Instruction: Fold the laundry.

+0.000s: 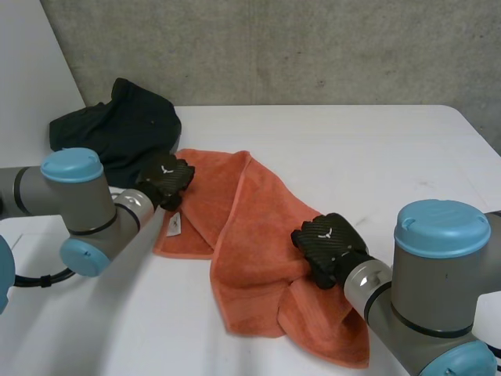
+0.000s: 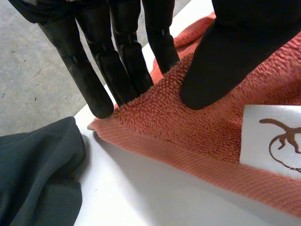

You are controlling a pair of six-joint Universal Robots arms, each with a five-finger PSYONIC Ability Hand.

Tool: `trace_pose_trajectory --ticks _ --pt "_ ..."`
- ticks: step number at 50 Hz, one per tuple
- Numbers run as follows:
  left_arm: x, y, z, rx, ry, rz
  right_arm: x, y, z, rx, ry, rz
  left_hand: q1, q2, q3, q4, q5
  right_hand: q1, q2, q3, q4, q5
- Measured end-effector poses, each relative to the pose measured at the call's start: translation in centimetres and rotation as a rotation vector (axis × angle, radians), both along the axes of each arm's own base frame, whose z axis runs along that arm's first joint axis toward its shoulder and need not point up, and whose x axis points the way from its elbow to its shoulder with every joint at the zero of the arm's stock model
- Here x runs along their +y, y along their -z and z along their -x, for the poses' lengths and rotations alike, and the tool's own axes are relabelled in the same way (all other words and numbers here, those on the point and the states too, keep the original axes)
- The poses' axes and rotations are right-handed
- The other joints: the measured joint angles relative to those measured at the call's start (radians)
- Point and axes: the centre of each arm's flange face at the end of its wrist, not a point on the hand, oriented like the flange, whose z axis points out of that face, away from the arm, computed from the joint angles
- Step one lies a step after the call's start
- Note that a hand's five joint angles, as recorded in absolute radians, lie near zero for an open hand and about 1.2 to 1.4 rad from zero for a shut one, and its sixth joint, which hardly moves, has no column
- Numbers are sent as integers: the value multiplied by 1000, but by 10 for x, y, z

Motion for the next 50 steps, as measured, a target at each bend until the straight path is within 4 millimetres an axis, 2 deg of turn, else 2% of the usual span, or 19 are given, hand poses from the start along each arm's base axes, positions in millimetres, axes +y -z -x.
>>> trace_pose_trajectory --ticks 7,13,14,19,20,21,23,24,26,27,28,30,31,32,35,42,44,45,50 --pt "8 -9 6 -26 5 28 -7 -13 0 -14 -1 45 0 33 29 36 8 18 1 11 14 18" --pt "27 -61 5 -10 -30 112 -39 -56 20 -119 111 129 0 34 29 36 8 21 1 11 14 18" --pt "34 -78 3 4 -36 137 -46 -63 25 -143 136 141 0 34 29 36 8 21 1 11 14 18" --pt "60 -127 -2 73 -40 209 -94 -91 58 -305 298 156 0 35 35 36 8 21 1 11 14 18" --pt "67 -137 -3 95 -38 223 -109 -92 68 -348 347 144 0 35 35 36 8 21 1 11 14 18" --pt "67 -137 -3 95 -38 223 -109 -92 68 -348 347 144 0 35 35 36 8 21 1 11 14 18" --pt "81 -157 -5 145 -32 243 -145 -85 92 -432 459 91 0 35 35 36 8 21 1 11 14 18" --pt "85 -161 -6 159 -29 246 -149 -83 94 -440 473 80 0 39 42 37 8 21 1 11 14 18" --pt "92 -167 -6 185 -22 243 -171 -65 109 -468 552 -8 0 39 42 39 8 -226 -309 -301 -301 -266" --pt "94 -168 -5 191 -19 242 -176 -59 112 -469 574 -40 0 39 42 39 8 -242 -326 -319 -318 -281" --pt "98 -168 -4 202 -11 235 -182 -46 117 -459 613 -114 0 39 42 40 8 -410 -504 -492 -492 -447" --pt "99 -169 -3 205 -8 233 -183 -42 118 -453 624 -140 0 39 42 40 8 -410 -504 -492 -492 -447" --pt "102 -168 -1 209 -1 227 -184 -37 119 -441 640 -182 0 39 42 40 8 -697 -856 -844 -847 -794" --pt "105 -167 2 212 11 217 -184 -30 120 -421 658 -246 0 40 42 40 8 -745 -942 -943 -935 -890" --pt "109 -165 6 213 23 208 -181 -31 120 -408 659 -276 0 40 42 40 8 -746 -950 -954 -939 -899" --pt "116 -163 12 208 47 189 -153 -81 113 -352 515 -160 0 40 42 40 8 -746 -951 -957 -939 -903" --pt "116 -163 13 209 48 189 -150 -84 112 -342 503 -148 0 40 42 40 8 -746 -951 -957 -939 -903" --pt "119 -164 14 209 55 188 -131 -100 110 -277 437 -80 0 40 42 40 8 -746 -951 -957 -939 -903" --pt "127 -161 17 203 71 171 -98 -106 103 -160 345 -19 0 40 42 40 8 -746 -951 -957 -939 -903"
